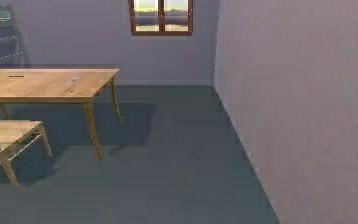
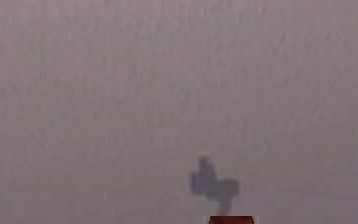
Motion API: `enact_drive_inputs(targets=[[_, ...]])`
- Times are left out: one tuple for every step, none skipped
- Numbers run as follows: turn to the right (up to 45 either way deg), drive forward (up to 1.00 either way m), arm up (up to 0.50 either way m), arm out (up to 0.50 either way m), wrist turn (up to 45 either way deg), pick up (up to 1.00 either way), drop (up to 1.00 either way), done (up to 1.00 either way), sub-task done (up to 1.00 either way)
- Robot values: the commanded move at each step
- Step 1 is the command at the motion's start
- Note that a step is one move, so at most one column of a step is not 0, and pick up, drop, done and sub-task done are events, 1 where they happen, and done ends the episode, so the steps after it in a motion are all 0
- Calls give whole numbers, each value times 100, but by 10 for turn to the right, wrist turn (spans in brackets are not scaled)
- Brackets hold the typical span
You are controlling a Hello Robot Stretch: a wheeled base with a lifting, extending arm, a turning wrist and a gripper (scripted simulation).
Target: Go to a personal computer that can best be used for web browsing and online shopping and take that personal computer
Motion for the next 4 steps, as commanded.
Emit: enact_drive_inputs(targets=[[-450,0,0,0,0,0,0,0,0],[-180,0,0,0,0,0,0,0,0],[0,100,0,0,0,0,0,0,0],[-60,0,0,0,0,0,0,0,0]])
